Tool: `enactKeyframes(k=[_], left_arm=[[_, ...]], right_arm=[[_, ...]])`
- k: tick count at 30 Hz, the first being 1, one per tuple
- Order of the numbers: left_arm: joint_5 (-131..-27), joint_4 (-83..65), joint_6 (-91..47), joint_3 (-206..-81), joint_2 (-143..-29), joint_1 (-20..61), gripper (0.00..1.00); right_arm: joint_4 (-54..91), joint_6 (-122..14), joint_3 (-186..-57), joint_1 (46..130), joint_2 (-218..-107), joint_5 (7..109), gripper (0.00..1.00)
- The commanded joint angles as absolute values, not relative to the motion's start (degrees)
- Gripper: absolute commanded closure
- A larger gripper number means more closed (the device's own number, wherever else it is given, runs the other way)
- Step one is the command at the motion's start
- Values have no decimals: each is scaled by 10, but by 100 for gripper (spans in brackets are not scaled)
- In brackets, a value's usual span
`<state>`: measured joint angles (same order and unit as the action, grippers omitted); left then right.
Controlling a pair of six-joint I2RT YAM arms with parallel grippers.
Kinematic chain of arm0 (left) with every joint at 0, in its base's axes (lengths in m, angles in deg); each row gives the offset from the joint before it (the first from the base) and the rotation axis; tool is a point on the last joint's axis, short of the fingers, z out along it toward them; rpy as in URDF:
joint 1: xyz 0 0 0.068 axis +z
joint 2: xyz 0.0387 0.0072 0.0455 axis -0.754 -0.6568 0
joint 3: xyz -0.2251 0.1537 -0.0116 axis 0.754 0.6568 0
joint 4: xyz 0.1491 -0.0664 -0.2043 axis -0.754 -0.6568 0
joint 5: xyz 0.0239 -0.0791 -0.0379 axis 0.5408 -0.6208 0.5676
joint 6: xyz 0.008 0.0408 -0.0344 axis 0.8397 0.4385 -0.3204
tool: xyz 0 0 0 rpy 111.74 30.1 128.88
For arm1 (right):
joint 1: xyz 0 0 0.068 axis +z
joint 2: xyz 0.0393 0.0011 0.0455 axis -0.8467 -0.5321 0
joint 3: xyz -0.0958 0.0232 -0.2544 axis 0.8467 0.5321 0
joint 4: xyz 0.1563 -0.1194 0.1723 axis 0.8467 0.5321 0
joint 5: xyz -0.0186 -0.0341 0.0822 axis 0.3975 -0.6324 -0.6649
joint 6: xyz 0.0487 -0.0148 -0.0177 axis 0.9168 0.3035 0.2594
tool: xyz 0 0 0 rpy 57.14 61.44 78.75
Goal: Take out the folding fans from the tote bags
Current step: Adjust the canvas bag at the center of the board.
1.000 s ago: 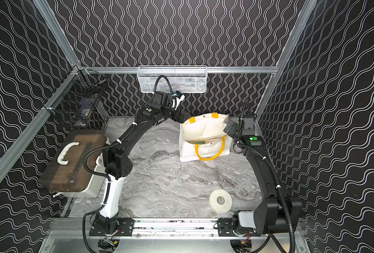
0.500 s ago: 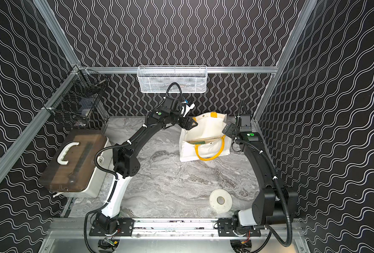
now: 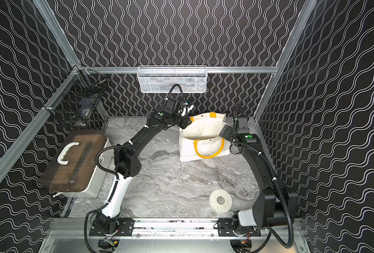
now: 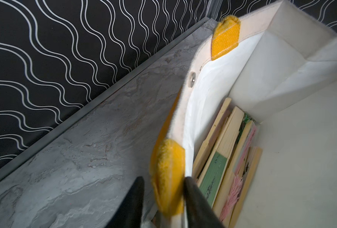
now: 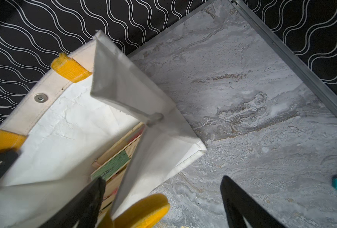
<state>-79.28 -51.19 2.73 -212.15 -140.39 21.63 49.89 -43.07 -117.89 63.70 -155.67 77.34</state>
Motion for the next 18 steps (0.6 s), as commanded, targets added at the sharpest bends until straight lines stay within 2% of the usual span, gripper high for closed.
enactKeyframes(k=[1, 2, 3, 9, 18], left_arm=[[-785, -543, 57, -2125, -1400, 216, 90], [-785, -543, 55, -2125, -1397, 216, 99], [-778, -538, 52, -2121, -1394, 216, 100], [-681, -479, 36, -2054, -1322, 216, 100], [-501, -288, 75, -1815, -1135, 219, 100]], right_arm=[[505, -429, -1180, 640, -1554, 776, 7], [506, -429, -1180, 640, -1554, 777, 7], [506, -429, -1181, 641, -1555, 776, 7], [494, -435, -1175, 643, -1557, 748, 10], [479, -458, -1200, 710, -1598, 742, 10]])
